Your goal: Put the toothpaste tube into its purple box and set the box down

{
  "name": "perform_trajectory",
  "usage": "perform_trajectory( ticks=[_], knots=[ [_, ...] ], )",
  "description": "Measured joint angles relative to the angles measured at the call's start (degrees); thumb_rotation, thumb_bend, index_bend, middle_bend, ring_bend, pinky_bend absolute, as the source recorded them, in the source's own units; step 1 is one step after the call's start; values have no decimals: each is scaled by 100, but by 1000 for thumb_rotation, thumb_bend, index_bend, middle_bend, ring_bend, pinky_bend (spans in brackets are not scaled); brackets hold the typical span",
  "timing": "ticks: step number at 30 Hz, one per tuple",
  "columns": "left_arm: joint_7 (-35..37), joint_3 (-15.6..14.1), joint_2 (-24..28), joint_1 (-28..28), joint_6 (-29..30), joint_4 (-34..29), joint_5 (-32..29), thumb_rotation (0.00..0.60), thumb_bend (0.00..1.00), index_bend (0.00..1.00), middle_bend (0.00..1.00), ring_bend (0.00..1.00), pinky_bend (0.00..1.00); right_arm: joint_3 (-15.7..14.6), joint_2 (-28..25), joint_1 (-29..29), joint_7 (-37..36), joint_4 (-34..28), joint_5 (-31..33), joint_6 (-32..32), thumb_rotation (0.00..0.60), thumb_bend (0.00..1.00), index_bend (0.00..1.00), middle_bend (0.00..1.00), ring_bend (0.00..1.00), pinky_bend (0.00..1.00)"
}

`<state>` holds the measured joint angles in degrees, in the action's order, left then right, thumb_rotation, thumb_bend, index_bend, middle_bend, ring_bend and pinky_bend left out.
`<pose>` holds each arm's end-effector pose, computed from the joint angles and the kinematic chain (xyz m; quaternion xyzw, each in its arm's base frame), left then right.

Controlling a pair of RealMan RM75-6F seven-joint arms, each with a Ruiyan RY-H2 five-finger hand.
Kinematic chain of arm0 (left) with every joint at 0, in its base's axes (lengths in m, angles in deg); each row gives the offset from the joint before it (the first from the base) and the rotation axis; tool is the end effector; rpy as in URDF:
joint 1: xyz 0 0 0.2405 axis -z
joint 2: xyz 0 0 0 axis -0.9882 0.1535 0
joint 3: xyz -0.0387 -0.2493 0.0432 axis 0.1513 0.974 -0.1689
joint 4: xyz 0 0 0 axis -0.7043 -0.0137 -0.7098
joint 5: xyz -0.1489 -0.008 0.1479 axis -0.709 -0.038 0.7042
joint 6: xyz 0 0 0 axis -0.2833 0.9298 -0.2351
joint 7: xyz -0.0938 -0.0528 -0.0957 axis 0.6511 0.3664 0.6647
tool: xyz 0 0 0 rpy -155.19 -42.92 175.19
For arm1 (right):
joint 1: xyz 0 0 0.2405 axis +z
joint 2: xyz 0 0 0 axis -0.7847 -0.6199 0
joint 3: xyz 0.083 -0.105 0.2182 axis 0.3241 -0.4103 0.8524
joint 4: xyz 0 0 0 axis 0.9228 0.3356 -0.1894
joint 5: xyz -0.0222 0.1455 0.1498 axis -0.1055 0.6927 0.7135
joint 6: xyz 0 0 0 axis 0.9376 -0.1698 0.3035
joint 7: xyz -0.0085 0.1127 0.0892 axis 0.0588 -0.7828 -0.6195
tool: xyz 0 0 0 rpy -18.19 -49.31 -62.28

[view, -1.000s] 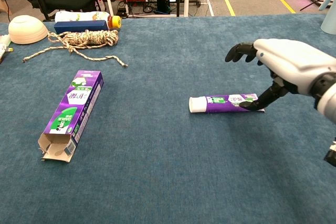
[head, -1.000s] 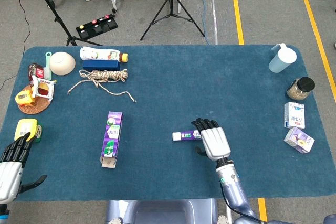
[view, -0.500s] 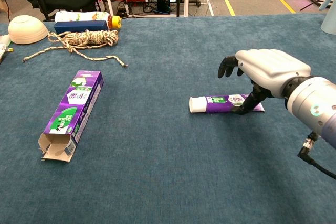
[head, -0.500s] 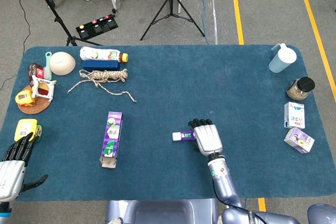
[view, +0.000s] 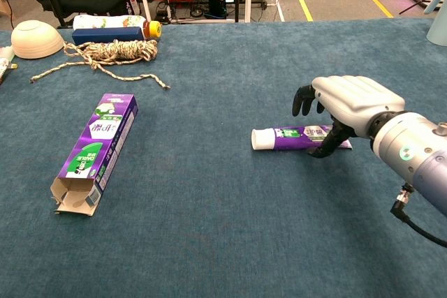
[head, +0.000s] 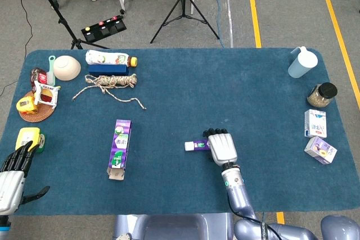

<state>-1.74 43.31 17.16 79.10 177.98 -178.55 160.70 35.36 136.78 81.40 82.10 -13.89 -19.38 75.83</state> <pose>-0.2809 0.1237 0.1410 -0.5950 -0.4287 -0.3750 0.5671 -0.1418 -0.2840 -0.0638 0.6889 -0.3965 0.3393 0.5031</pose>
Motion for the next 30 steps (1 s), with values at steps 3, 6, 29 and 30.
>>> perform_trajectory(
  ticks=[3,6,29,30],
  knots=[
    [-27,0,-7,9,-23,-4,-15,600,68,0,0,0,88,-45,46,18,-110,134,-10,-1,600,230,350,341,338,297],
    [-57,3,-14,15,-34,-10,-29,600,67,0,0,0,88,-93,87,28,-226,268,-7,-23,600,231,365,355,350,314],
    [-224,28,-93,38,-84,-30,-137,600,68,0,0,0,88,13,142,250,-771,756,260,-362,600,383,526,529,489,524],
    [-227,31,-95,37,-81,-31,-142,600,67,0,0,0,88,6,142,258,-795,766,243,-365,600,391,540,547,504,539]
  ],
)
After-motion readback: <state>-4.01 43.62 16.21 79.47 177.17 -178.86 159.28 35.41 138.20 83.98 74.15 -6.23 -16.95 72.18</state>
